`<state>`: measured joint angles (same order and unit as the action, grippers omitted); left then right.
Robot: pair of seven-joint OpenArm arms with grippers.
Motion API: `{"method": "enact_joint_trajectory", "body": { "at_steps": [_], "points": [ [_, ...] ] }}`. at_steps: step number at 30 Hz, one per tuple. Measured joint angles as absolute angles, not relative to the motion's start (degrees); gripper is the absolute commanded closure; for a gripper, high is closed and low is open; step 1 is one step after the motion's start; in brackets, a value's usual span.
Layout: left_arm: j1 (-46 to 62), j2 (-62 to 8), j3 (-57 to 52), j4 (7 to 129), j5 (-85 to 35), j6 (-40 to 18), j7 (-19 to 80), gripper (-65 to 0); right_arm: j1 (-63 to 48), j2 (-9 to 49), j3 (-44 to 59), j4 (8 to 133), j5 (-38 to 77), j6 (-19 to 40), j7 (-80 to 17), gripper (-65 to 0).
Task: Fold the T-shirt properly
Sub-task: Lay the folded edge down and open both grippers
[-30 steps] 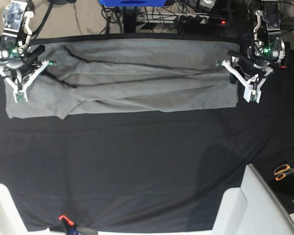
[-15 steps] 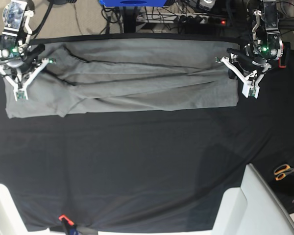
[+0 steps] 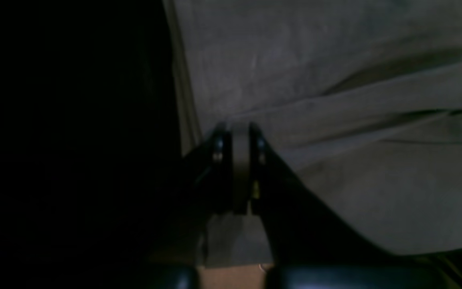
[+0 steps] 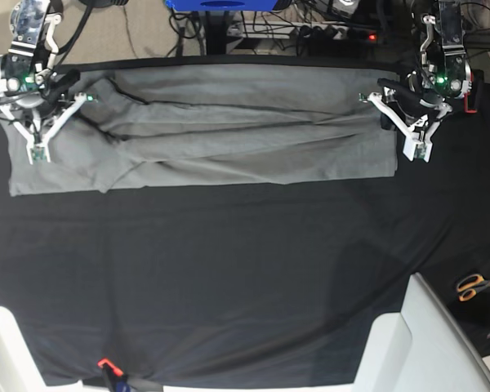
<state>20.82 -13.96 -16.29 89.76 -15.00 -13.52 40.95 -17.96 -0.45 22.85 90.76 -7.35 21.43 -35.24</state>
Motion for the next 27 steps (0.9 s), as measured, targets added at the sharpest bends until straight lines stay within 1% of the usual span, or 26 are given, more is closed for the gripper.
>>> {"method": "enact_joint_trajectory", "body": {
  "at_steps": [1,5,6,8,11,14,15,27],
  "points": [
    [20.8,-14.0,-16.3,89.8,-15.0,-13.5,41.0,0.0,-17.9,-0.3,22.8,90.7,-7.4,21.4,-35.3,-9.3],
    [20.9,-14.0,-16.3,89.8,-15.0,-13.5,40.9,0.0,-17.9,-0.3,22.8,90.7,-7.6,21.4,-35.4,-26.6],
    [21.1,-14.0,-16.3,89.8,-15.0,-13.5,40.9,0.0,-18.0,-0.3,22.8,90.7,-7.5,21.4,-35.4,-30.0],
    [21.5,-14.0,-16.3,90.5,-15.0,-13.5,41.0,0.0,-17.9,-0.3,22.8,90.8,-7.5,21.4,-35.4,-33.6],
    [21.8,-14.0,-16.3,92.2,-15.0,-13.5,41.1,0.0,-18.1,-1.1,24.0,93.8,-7.4,21.4,-35.7,-33.5],
    [21.5,-14.0,-16.3,92.5,-15.0,-13.5,40.9,0.0,-17.0,-5.0,30.3,98.4,-7.6,21.3,-33.6,-33.9],
    [21.6,-14.0,-16.3,92.5,-15.0,-13.5,41.0,0.0,-16.9,-5.4,31.1,99.1,-7.6,21.0,-32.6,-33.9],
    [21.7,-13.9,-16.3,92.5,-15.0,-13.5,41.1,0.0,-16.9,-5.4,31.4,99.1,-7.6,21.5,-31.7,-33.9]
  ]
}}
